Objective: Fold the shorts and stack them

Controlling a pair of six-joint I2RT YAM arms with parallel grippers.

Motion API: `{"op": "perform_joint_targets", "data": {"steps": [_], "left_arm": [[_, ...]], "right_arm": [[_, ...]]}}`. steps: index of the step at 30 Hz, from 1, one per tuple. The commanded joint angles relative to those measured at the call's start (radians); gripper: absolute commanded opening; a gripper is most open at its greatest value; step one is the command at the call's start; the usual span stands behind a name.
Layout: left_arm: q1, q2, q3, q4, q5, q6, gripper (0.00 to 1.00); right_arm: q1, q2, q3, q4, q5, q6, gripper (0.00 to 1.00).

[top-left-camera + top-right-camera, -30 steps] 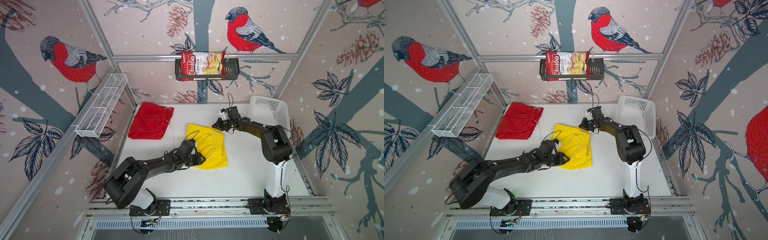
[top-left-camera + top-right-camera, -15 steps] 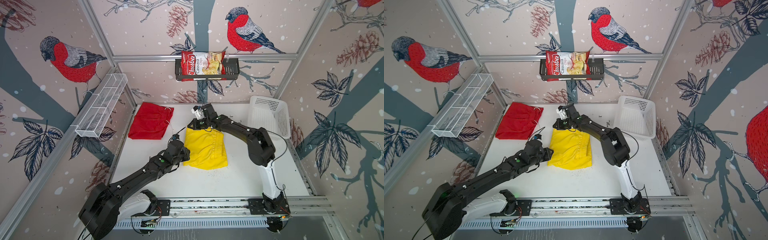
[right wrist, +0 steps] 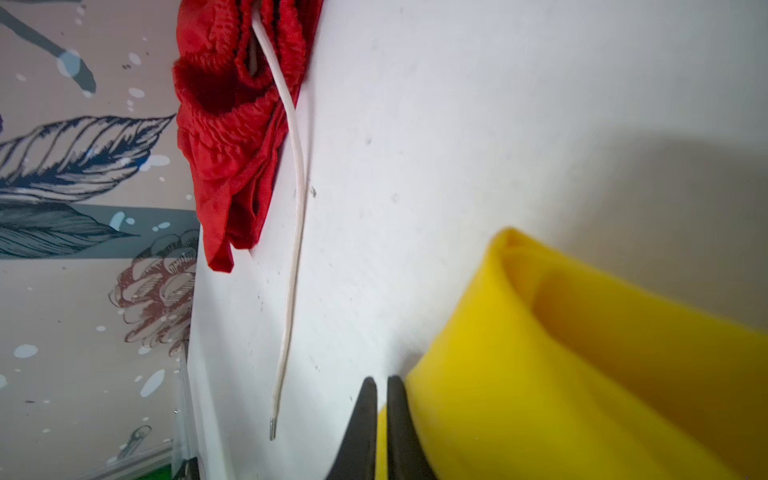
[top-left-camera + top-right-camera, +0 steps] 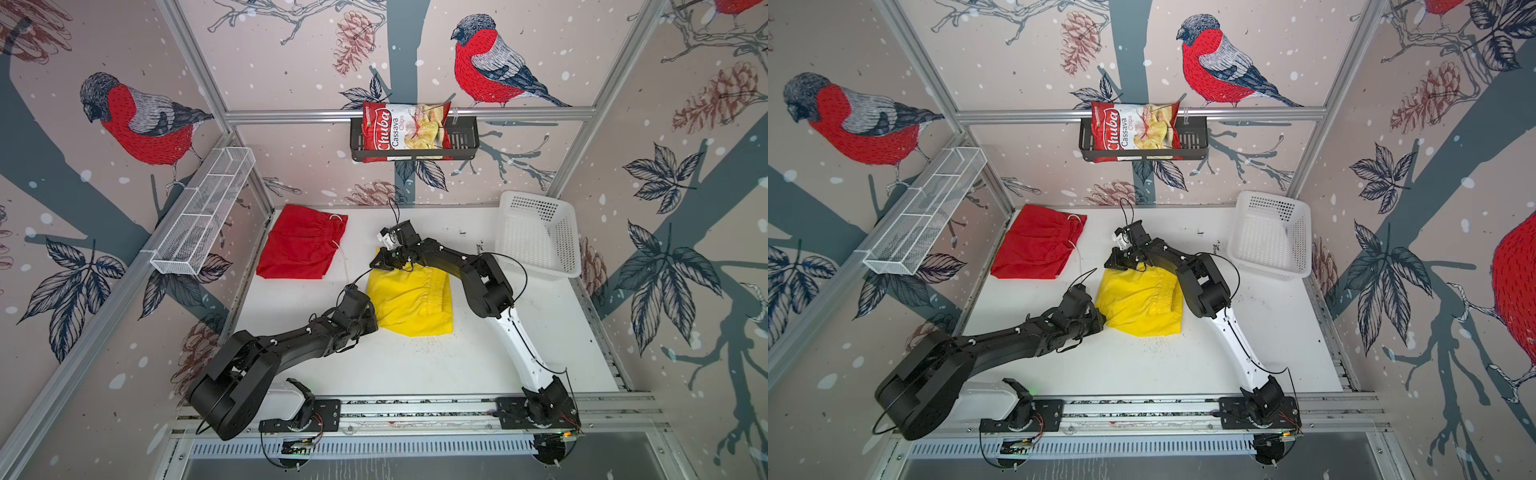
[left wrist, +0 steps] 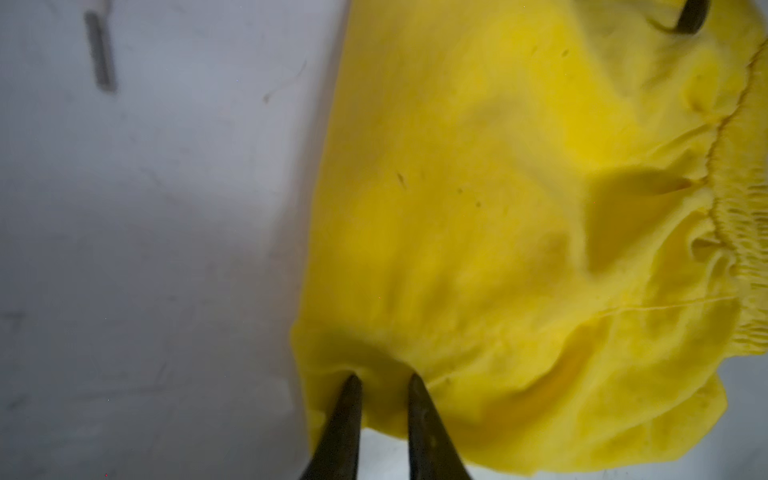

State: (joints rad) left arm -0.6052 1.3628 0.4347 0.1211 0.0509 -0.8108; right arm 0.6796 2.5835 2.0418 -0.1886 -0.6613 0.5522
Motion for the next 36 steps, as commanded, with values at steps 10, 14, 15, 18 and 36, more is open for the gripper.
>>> {"op": "perform_joint_targets", "data": {"steps": [10,14,15,18,36], "left_arm": [[0.031,-0.202,0.239,-0.237,-0.201,0.120,0.44],[0.101,-0.194,0.220,-0.144,-0.167,0.195,0.51],[0.114,-0.175,0.205,-0.095,-0.140,0.210,0.47],[0.159,-0.088,0.140,0.088,-0.036,0.212,0.43],[0.232,0.412,0.184,0.457,0.305,0.090,0.52]], "right_arm": [[-0.034,-0.463,-0.294,0.113,0.095,-0.050,0.10],[-0.074,-0.721,-0.578,0.277,0.240,-0.031,0.14],[-0.082,-0.789,-0.658,0.328,0.285,-0.032,0.18],[-0.103,-0.951,-0.870,0.429,0.418,-0.012,0.28],[-0.221,-1.335,-1.380,0.616,0.679,0.086,0.50]]}}
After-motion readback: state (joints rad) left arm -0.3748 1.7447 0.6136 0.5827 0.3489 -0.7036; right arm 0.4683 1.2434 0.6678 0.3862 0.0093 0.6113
